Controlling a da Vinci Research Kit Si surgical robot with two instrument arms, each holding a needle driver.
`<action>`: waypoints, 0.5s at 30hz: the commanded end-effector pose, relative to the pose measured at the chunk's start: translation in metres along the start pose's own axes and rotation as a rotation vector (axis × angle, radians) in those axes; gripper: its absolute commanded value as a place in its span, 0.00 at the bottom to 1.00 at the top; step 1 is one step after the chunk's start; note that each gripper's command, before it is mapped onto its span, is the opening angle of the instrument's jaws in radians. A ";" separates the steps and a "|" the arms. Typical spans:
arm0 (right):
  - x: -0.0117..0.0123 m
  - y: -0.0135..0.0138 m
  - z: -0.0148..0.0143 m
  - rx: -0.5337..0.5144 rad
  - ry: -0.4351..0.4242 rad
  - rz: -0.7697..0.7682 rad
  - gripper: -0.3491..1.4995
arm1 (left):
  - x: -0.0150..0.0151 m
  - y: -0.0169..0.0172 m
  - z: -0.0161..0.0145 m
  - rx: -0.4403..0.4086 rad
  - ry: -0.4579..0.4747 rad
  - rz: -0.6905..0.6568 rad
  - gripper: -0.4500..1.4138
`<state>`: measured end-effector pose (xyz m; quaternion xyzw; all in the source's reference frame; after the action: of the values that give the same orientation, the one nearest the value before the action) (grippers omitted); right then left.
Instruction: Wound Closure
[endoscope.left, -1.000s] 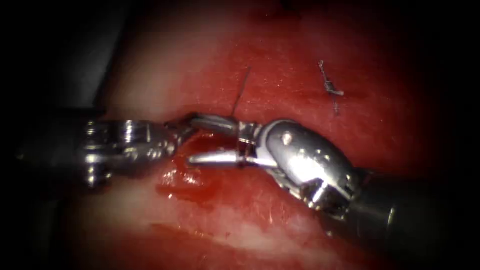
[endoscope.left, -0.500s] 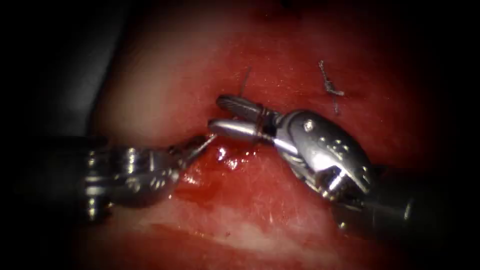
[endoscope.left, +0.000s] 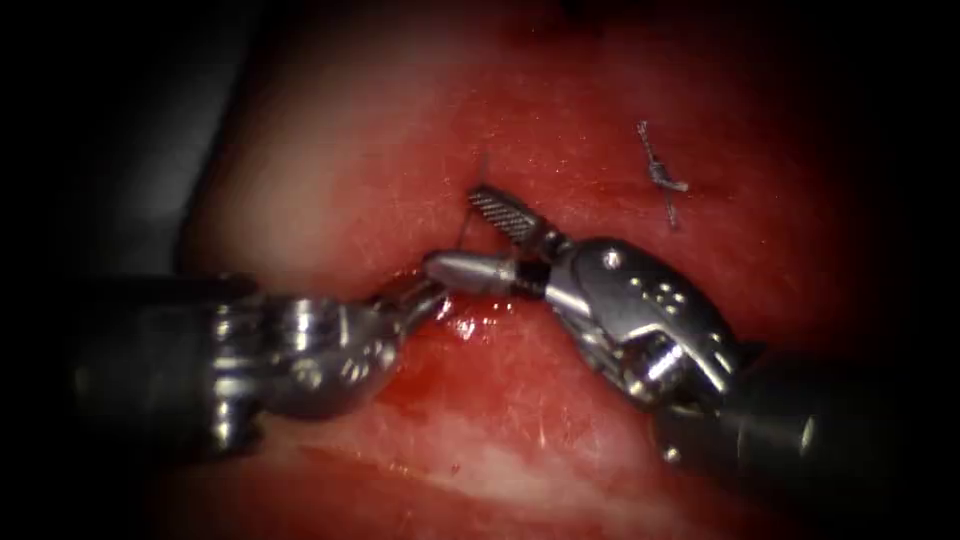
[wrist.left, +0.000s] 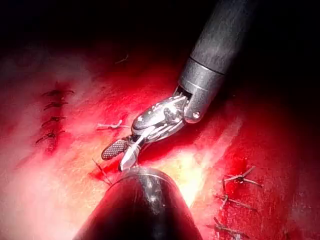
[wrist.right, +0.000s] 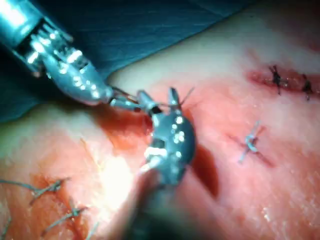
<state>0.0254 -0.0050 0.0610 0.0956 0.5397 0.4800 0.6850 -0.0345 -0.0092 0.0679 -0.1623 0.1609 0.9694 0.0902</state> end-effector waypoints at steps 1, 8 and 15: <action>-0.0009 0.0004 0.0010 0.000 0.001 0.012 0.64 | 0.0003 0.0000 0.0009 0.003 -0.001 0.003 0.00; -0.0015 0.0016 0.0011 -0.071 0.006 0.062 0.68 | -0.0001 -0.0008 0.0020 0.017 -0.017 0.000 0.00; -0.0028 0.0021 0.0014 -0.114 -0.035 0.087 0.64 | -0.0007 -0.0009 0.0021 0.026 -0.043 0.004 0.00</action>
<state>0.0248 -0.0052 0.0642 0.0868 0.4938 0.5380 0.6776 -0.0335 -0.0078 0.0694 -0.1369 0.1735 0.9707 0.0945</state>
